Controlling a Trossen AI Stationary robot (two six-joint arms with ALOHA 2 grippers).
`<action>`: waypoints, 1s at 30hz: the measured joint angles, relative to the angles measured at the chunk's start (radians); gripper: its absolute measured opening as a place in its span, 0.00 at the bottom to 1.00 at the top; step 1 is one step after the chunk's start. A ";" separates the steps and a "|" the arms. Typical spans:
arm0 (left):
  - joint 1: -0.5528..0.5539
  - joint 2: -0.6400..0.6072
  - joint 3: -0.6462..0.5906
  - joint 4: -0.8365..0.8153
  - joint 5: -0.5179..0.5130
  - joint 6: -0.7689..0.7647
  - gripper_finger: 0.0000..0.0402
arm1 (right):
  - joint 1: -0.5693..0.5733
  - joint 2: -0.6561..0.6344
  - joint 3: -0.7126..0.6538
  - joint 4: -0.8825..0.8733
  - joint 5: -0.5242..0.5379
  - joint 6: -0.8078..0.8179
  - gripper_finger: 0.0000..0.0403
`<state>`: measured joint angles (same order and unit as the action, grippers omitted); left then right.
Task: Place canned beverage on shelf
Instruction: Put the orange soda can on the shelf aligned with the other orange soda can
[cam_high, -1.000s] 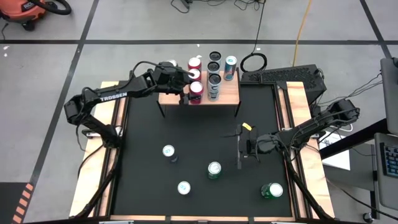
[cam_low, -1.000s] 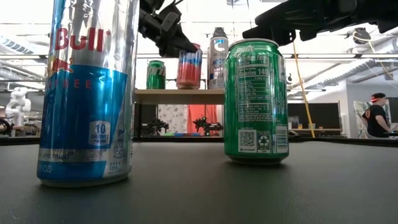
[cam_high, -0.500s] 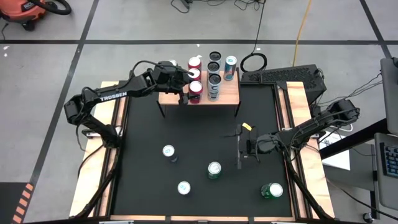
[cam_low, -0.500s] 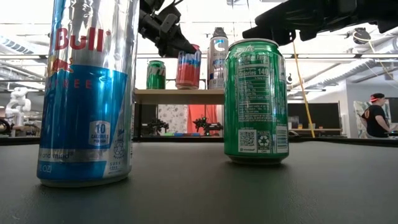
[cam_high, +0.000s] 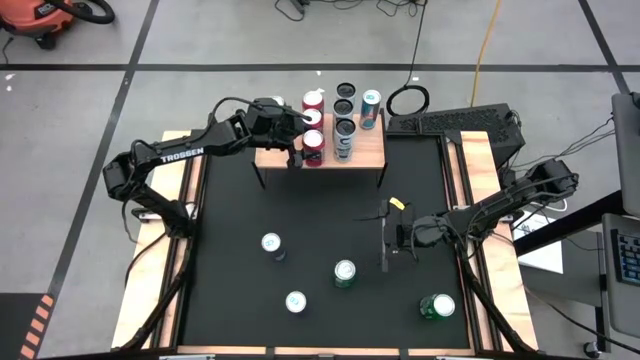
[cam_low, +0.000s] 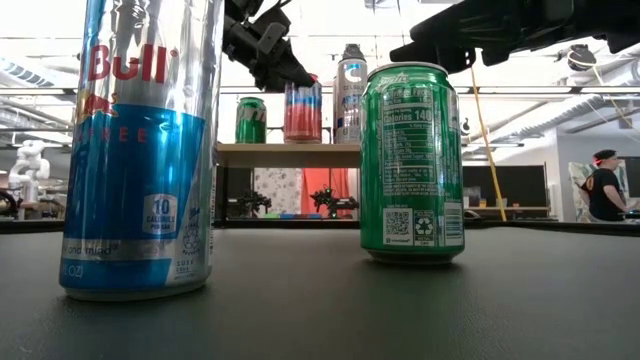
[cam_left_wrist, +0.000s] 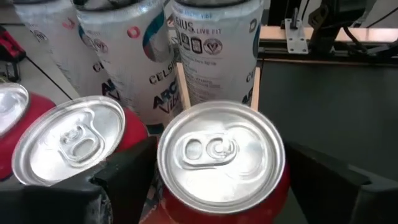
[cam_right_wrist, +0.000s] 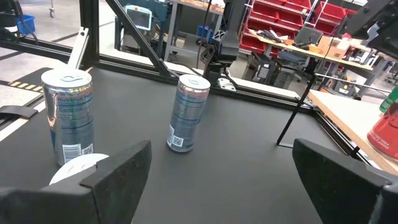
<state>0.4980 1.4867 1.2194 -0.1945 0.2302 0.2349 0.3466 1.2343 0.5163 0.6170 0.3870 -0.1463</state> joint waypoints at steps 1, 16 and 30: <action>0.000 -0.001 0.000 0.004 0.000 0.000 0.85 | 0.000 0.000 0.000 0.000 0.000 0.000 0.92; 0.000 -0.002 0.002 0.013 0.000 0.000 0.85 | 0.000 0.000 0.000 0.000 0.000 0.000 0.92; -0.001 -0.064 0.002 0.015 0.012 -0.002 0.85 | 0.000 0.000 0.000 0.000 0.000 0.002 0.92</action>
<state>0.4973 1.4229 1.2209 -0.1799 0.2422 0.2333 0.3470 1.2343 0.5163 0.6167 0.3870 -0.1448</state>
